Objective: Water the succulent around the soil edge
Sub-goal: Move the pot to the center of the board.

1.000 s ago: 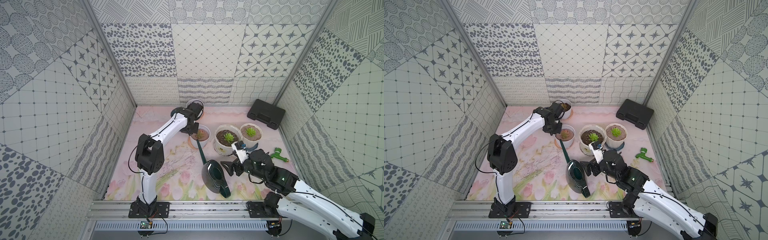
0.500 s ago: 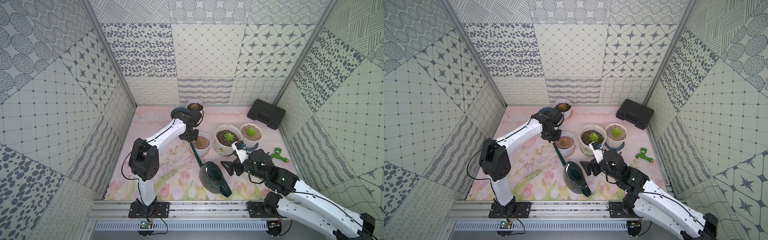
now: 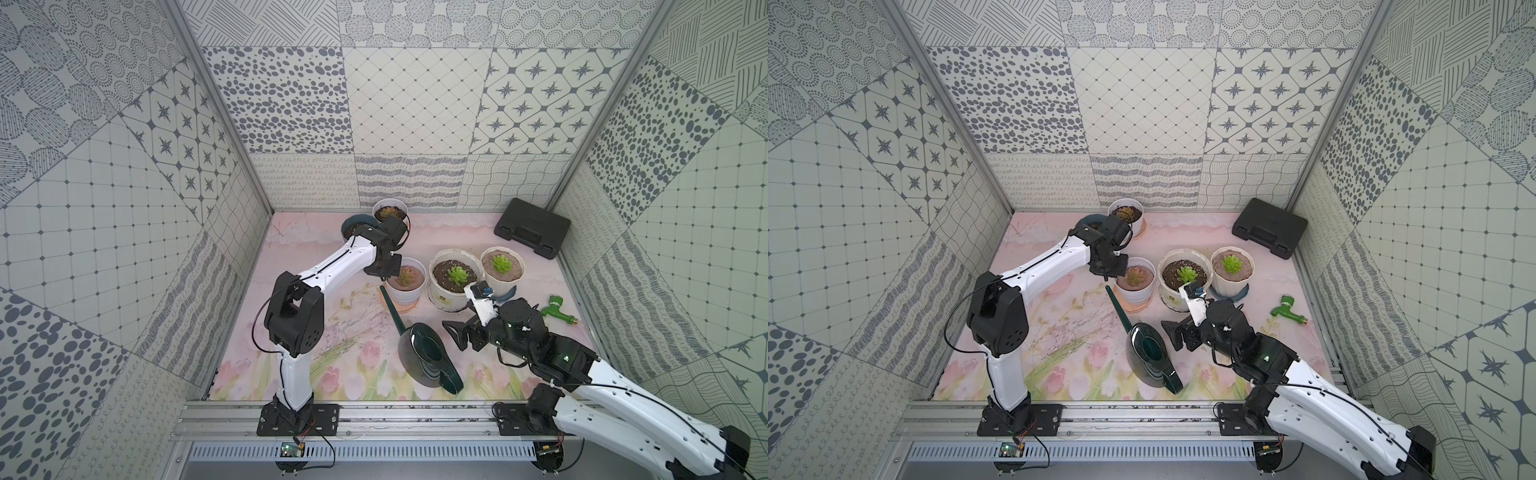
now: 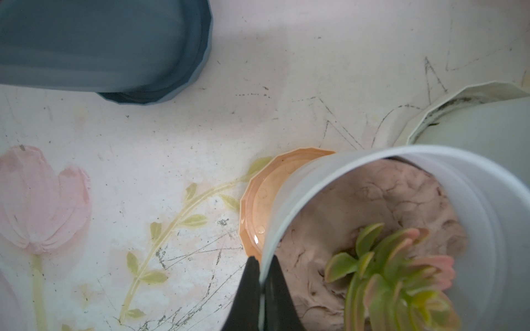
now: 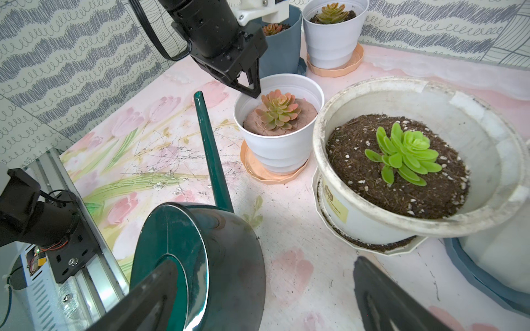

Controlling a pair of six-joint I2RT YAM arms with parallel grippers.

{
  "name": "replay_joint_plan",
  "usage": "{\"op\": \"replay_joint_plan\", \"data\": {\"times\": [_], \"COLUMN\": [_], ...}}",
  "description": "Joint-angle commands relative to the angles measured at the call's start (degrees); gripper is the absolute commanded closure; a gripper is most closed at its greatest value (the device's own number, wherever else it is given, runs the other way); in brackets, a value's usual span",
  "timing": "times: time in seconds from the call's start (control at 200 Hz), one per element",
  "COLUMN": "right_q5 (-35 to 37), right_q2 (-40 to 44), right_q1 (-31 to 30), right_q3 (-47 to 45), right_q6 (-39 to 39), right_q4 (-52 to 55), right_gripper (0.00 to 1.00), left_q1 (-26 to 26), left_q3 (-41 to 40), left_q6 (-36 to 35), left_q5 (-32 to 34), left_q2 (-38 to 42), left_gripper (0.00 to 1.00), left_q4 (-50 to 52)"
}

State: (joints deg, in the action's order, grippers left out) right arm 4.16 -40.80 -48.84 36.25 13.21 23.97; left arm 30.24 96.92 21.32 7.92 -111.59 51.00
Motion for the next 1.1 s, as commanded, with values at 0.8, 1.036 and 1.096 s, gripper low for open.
{"op": "replay_joint_plan", "data": {"times": [0.8,1.036,1.096], "right_q5": [1.2,1.4,1.4], "right_q2": [-0.3,-0.4,-0.5], "right_q1": [-0.2,-0.2,-0.2], "right_q3": [-0.2,-0.3,-0.3], "right_q6": [-0.6,-0.7,-0.7], "right_q4": [-1.4,-1.4,-1.4], "right_gripper": [0.02,0.02,0.02], "left_q1": [0.1,-4.7,-7.3], "left_q3": [2.8,4.9,5.0], "left_q6": [-1.7,-2.3,-2.2], "left_q5": [5.2,5.8,5.0], "left_q2": [4.2,6.9,7.6], "left_gripper": [0.6,0.5,0.49], "left_q4": [-1.5,-1.6,-2.2]}}
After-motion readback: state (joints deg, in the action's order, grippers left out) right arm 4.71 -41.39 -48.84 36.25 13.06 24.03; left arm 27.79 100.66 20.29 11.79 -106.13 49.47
